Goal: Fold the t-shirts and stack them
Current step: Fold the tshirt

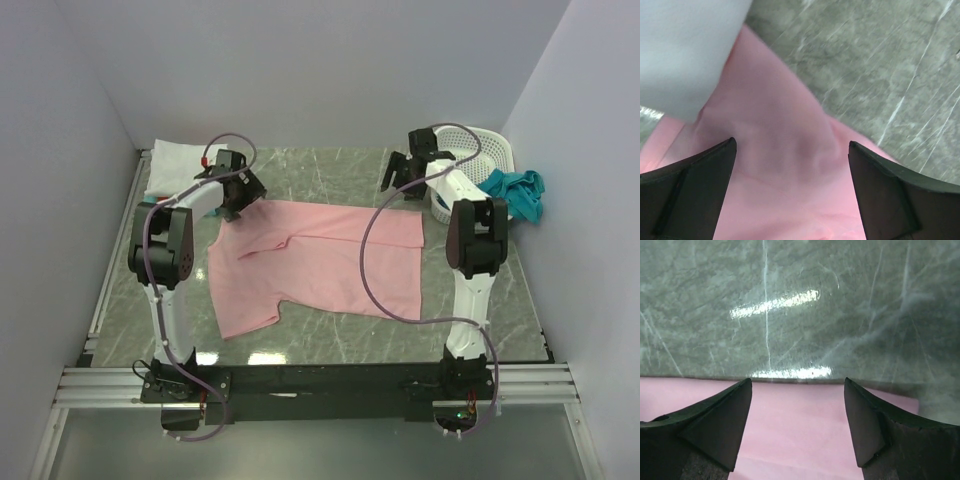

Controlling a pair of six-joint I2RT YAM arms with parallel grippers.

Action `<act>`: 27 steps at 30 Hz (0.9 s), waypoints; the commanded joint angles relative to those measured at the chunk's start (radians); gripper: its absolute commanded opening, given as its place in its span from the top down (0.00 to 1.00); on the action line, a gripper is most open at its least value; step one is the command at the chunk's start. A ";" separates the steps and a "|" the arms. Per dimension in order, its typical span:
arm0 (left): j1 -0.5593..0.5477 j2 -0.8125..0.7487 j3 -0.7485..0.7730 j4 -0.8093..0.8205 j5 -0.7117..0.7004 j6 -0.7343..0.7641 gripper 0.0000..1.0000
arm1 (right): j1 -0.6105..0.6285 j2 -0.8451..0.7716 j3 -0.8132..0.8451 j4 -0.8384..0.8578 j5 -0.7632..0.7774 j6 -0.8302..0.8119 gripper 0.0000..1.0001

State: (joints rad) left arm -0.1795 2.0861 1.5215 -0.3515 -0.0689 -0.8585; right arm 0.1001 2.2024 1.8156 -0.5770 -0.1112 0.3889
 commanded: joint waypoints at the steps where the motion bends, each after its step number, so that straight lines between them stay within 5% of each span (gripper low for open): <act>1: -0.006 -0.138 -0.027 -0.063 -0.029 0.029 0.00 | 0.012 -0.160 -0.024 -0.014 0.045 -0.038 0.19; 8: -0.121 -0.455 -0.281 -0.125 -0.161 -0.013 0.00 | 0.064 -0.455 -0.335 0.061 0.100 -0.012 0.18; 14: -0.299 -0.770 -0.590 -0.234 -0.215 -0.195 0.01 | 0.105 -0.674 -0.594 0.108 0.096 0.021 0.18; 23: -0.685 -0.982 -0.851 -0.464 -0.220 -0.681 0.01 | 0.110 -0.834 -0.746 0.131 0.091 0.022 0.18; 27: -0.724 -1.008 -0.938 -0.529 -0.233 -0.897 0.00 | 0.110 -0.833 -0.753 0.129 0.093 0.013 0.17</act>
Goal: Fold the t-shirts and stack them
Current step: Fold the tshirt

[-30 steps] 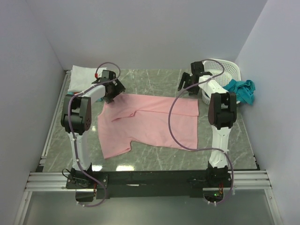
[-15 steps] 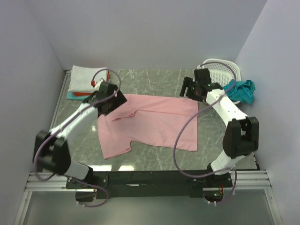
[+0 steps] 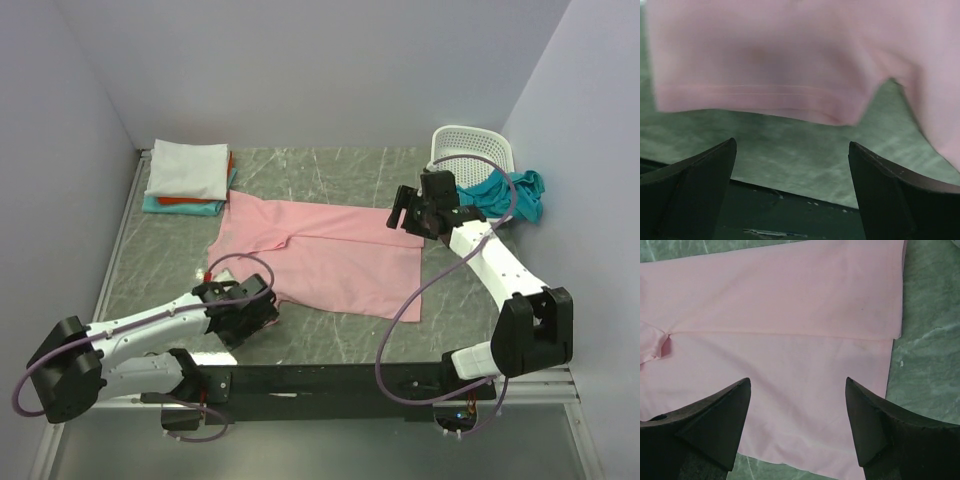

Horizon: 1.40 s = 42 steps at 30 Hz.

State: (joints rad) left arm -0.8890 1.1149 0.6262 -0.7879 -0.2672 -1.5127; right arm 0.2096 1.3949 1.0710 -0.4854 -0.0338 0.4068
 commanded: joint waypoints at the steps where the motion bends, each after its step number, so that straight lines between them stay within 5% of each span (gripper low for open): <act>1: -0.014 -0.044 -0.058 -0.088 -0.040 -0.263 0.01 | 0.001 -0.020 -0.006 0.038 0.014 -0.006 0.18; 8: 0.001 -0.033 -0.077 -0.223 -0.151 -0.458 0.05 | 0.001 0.009 0.001 0.033 0.028 -0.023 0.18; 12: 0.113 -0.012 -0.089 -0.208 -0.193 -0.377 0.12 | 0.001 0.015 0.003 0.030 0.032 -0.029 0.18; 16: 0.235 -0.024 -0.123 -0.094 -0.161 -0.252 0.36 | -0.001 0.018 0.006 0.018 0.058 -0.028 0.18; 21: 0.239 -0.001 -0.117 -0.070 -0.132 -0.192 0.73 | -0.001 0.006 -0.005 0.016 0.061 -0.008 0.18; 26: 0.239 -0.007 -0.138 -0.021 -0.066 -0.124 0.99 | 0.001 -0.037 -0.071 0.011 0.060 0.052 0.18; 42: 0.239 -0.129 -0.097 -0.036 -0.098 0.012 0.99 | 0.091 -0.513 -0.509 -0.278 -0.018 0.305 0.18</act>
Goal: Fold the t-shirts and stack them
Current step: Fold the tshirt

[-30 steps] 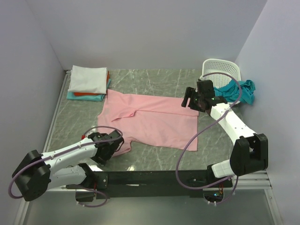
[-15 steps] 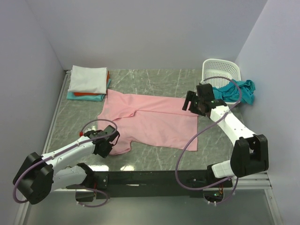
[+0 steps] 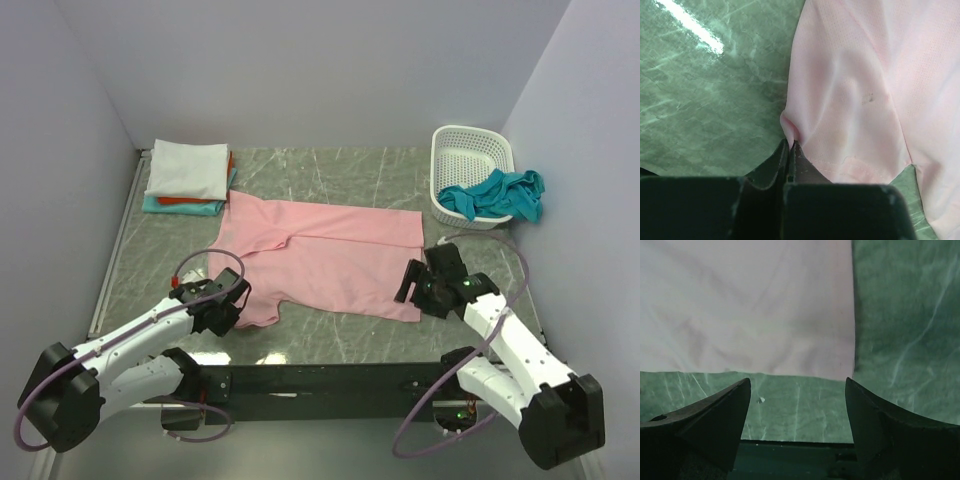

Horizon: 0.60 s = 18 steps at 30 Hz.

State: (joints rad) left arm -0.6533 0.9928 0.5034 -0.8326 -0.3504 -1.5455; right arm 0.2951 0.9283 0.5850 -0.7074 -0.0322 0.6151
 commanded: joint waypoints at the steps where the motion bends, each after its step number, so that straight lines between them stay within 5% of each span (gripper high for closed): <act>1: 0.003 -0.006 0.026 0.012 -0.012 0.054 0.99 | 0.004 -0.054 -0.045 -0.061 -0.015 0.136 0.18; 11: 0.003 -0.045 0.049 0.006 -0.019 0.065 0.99 | 0.004 0.021 -0.155 0.075 -0.029 0.192 0.25; 12: 0.003 -0.051 0.047 0.009 -0.016 0.064 0.99 | 0.004 0.032 -0.163 0.100 -0.015 0.189 0.36; 18: 0.003 -0.042 0.056 0.018 -0.010 0.067 0.99 | 0.004 0.099 -0.145 0.132 0.067 0.166 0.66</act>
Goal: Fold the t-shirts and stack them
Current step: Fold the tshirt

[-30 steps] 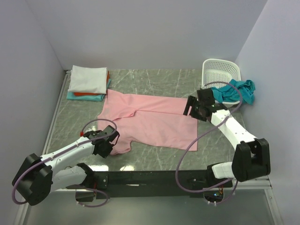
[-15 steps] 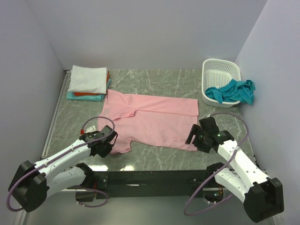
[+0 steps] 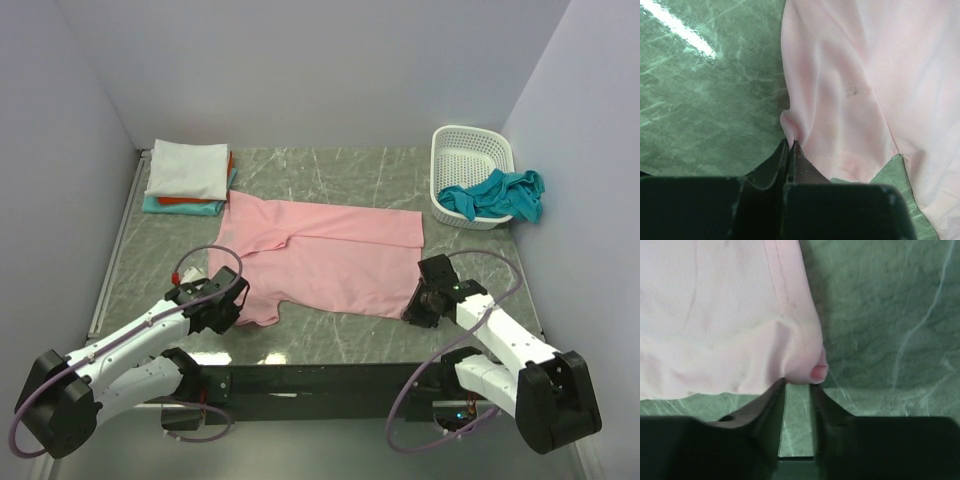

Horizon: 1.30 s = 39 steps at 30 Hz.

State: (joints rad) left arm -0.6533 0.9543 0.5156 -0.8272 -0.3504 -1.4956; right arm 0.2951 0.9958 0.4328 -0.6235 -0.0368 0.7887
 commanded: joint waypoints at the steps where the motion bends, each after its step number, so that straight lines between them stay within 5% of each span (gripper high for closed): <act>1: 0.003 -0.002 0.049 0.016 -0.012 0.024 0.99 | 0.003 0.035 0.011 0.048 0.077 -0.012 0.70; 5: 0.003 0.017 0.080 0.005 -0.015 0.049 0.99 | 0.004 0.034 0.035 0.048 0.055 -0.032 1.00; 19: 0.029 0.087 0.267 0.025 -0.062 0.181 0.99 | -0.002 0.007 0.170 -0.025 0.084 -0.129 1.00; 39: 0.214 0.316 0.521 0.246 -0.032 0.408 0.99 | -0.077 0.288 0.472 -0.048 0.066 -0.238 1.00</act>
State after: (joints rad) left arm -0.4610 1.2663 0.9878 -0.6315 -0.3874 -1.1416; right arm 0.2279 1.2678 0.8421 -0.6636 0.0189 0.5793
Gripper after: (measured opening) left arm 0.019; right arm 0.008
